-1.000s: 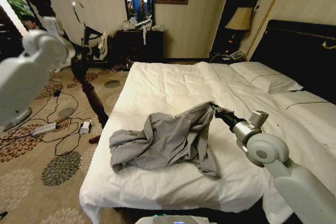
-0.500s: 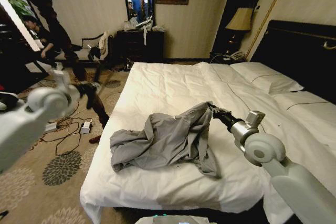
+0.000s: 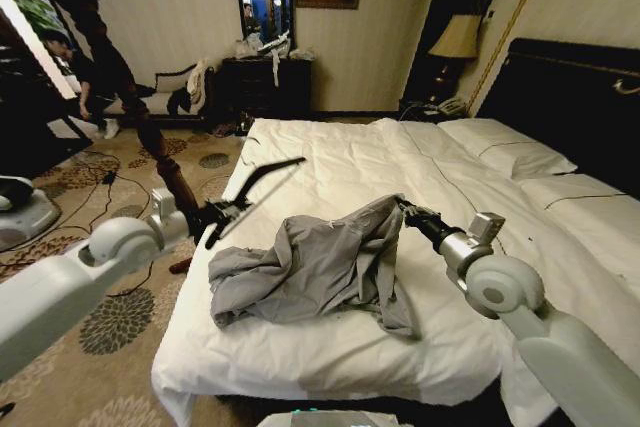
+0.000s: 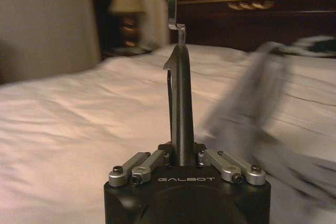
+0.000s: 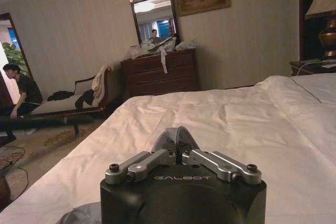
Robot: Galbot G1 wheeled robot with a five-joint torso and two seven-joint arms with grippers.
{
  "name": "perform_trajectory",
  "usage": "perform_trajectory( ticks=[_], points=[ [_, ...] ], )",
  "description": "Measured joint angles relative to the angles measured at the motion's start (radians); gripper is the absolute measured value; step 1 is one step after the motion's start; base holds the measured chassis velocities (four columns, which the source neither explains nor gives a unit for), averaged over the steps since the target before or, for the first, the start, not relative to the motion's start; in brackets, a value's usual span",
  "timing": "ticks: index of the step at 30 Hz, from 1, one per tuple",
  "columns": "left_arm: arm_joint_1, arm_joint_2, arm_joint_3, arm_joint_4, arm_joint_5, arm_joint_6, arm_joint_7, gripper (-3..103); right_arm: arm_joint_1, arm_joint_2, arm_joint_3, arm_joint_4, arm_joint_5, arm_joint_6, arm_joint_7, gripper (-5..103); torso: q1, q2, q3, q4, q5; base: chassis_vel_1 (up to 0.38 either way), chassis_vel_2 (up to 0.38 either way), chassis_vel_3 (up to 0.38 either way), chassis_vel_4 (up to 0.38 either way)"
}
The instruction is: Pick up the clothes from the bed and hang them on the clothes hanger.
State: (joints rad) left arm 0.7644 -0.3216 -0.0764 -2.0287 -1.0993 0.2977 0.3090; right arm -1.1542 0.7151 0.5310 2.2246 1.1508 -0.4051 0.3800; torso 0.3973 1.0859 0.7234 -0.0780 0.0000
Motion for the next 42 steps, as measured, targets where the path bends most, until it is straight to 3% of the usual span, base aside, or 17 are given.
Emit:
perform_trajectory(
  ticks=[3,5,8,20,26,30,42],
  points=[
    [0.087,0.055,-0.018,-0.046,0.012,-0.032,0.087,16,0.012,0.003,-0.013,-0.013,-0.011,-0.001,0.000,0,0.000,0.000,0.000,0.0005,0.0003,0.000,0.000,0.000,0.000],
    [0.111,0.067,-0.023,-0.058,0.037,-0.039,0.105,16,0.016,0.005,-0.016,-0.018,-0.013,-0.001,0.000,0,0.000,0.000,0.000,0.0007,0.0002,0.000,0.000,0.000,0.000],
    [0.139,0.076,-0.024,-0.078,0.077,-0.045,0.128,16,0.021,0.006,-0.021,-0.025,-0.015,-0.001,0.001,0,0.000,0.000,0.000,0.0002,-0.0001,0.000,0.000,0.000,0.000],
    [0.153,0.029,0.045,-0.102,0.109,-0.051,0.174,16,0.011,-0.001,-0.016,0.018,-0.015,-0.003,0.002,0,0.000,0.000,0.000,0.0002,0.0001,0.000,0.000,0.000,0.000],
    [0.013,-0.052,0.190,-0.064,0.108,-0.036,0.166,16,-0.010,0.007,-0.002,0.059,-0.005,-0.009,0.006,0,0.000,0.000,0.000,0.0003,-0.0002,0.000,0.000,0.000,0.000],
    [-0.135,-0.125,0.346,-0.003,0.100,-0.032,0.146,16,-0.048,0.013,0.018,0.094,-0.002,-0.014,0.007,0,0.000,0.000,0.000,-0.0002,-0.0001,0.000,0.000,0.000,0.000],
    [-0.296,-0.214,0.501,0.090,0.102,-0.033,0.116,16,-0.076,0.012,0.042,0.119,0.018,-0.016,0.010,0,0.000,0.000,0.000,0.0001,0.0000,0.000,0.000,0.000,0.000]
  ],
)
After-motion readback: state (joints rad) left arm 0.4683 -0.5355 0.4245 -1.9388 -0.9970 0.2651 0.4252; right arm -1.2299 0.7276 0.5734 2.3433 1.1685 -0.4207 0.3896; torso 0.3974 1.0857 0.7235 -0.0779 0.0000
